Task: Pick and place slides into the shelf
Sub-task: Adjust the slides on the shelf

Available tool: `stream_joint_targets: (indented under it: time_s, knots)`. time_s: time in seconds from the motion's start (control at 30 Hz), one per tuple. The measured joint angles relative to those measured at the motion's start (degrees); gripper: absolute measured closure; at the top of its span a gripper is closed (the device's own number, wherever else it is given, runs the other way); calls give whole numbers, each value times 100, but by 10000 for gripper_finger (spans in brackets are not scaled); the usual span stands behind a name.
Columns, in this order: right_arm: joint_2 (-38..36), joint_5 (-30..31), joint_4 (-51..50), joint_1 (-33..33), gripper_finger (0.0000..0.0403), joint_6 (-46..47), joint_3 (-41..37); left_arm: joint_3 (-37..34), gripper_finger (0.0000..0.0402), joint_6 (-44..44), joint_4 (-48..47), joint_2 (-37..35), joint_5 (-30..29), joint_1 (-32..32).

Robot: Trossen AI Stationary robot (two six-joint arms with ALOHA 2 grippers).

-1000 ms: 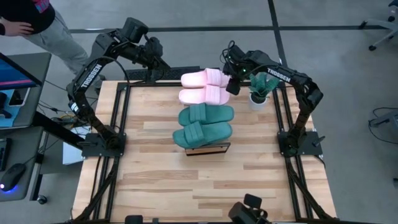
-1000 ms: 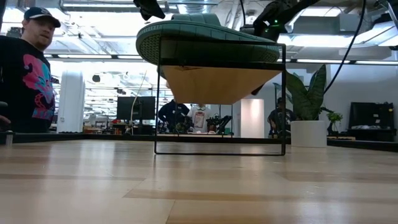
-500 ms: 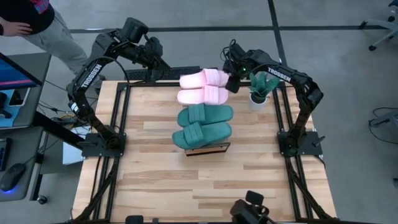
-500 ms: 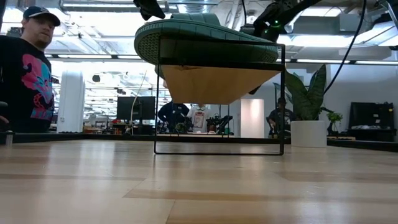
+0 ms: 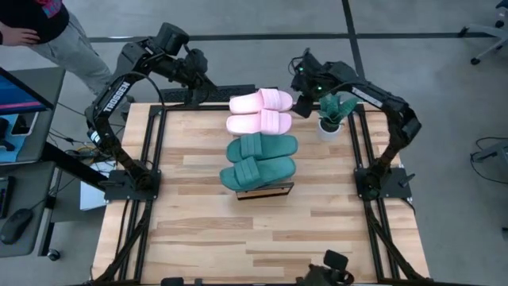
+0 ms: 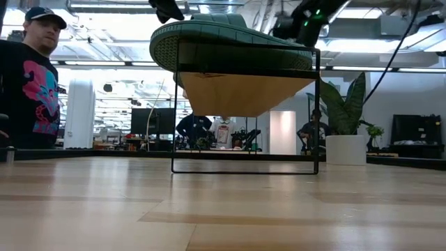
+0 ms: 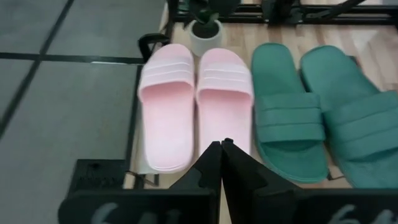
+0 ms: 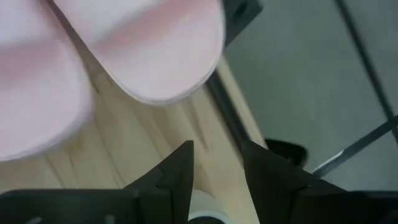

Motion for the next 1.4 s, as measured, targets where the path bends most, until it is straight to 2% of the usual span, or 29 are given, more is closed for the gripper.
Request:
stream_joint_targets:
  time_s: [0.17, 0.37, 0.47, 0.67, 1.0, 1.4]
  knots:
    - [-730, -68, 108, 95, 274, 223, 2, 0, 401, 0, -232, 0, 173, -1]
    - [-1481, -969, 90, 299, 274, 673, 7, -2, 401, -35, -360, -23, 277, -14]
    - [-1666, -1109, 24, 487, 274, 857, 7, -2, 402, -53, -355, -35, 419, -59]
    - [-1594, -1104, -297, 778, 274, 1002, 7, -2, 401, -47, -403, -35, 426, -147]
    - [-1296, -1398, -435, 764, 274, 1002, 7, -2, 401, -9, -449, -35, 429, -227]
    - [-1179, -1370, -956, 776, 274, 767, -54, -2, 401, 50, -562, -35, 526, -235]
